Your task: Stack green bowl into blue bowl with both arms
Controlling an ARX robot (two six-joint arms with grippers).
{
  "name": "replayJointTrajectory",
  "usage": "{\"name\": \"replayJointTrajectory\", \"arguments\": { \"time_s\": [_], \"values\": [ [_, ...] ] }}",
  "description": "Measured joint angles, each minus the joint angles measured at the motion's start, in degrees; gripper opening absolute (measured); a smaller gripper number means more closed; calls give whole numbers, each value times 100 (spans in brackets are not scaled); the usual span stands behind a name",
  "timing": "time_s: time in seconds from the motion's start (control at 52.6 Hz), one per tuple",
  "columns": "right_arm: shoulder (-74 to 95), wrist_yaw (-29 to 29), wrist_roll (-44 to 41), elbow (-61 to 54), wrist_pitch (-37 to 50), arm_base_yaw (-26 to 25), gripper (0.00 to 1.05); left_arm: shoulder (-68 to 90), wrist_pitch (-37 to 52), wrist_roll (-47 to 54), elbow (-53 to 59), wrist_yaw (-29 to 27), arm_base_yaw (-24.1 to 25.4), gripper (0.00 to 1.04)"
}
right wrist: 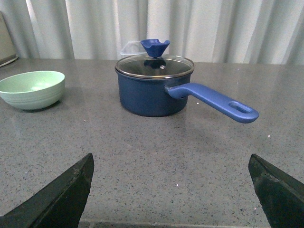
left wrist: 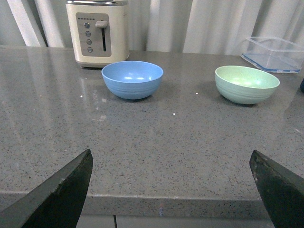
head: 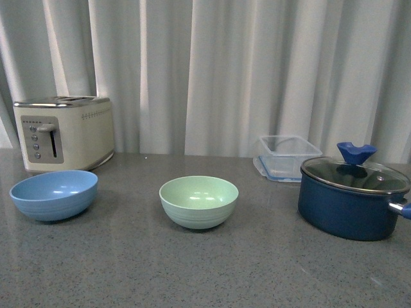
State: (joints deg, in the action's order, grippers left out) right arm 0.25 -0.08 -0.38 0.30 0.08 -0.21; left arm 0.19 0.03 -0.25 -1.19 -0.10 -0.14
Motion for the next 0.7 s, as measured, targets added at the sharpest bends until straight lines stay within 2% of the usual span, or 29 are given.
{"name": "replayJointTrajectory", "arguments": {
  "time_s": [0.437,0.456,0.494,0.551,0.627,0.703],
  "values": [
    [0,0,-2,0,0,0,95,2,-2,0,-2,-11,-2,98],
    [0,0,-2,0,0,0,95,83,-118,-116,-33,-214,-61,98],
    [0,2,0,0,0,0,95,761,-968,-610,-426,-1198,-173,98],
    [-4,0,0,0,0,0,95,1582,-1054,-957,-629,-1508,103,98],
    [-2,0,0,0,0,0,95,2743,-387,-1097,-870,-1016,785,98],
    [-4,0,0,0,-2,0,95,3381,122,-1016,-1102,-669,1104,98]
  ]
}}
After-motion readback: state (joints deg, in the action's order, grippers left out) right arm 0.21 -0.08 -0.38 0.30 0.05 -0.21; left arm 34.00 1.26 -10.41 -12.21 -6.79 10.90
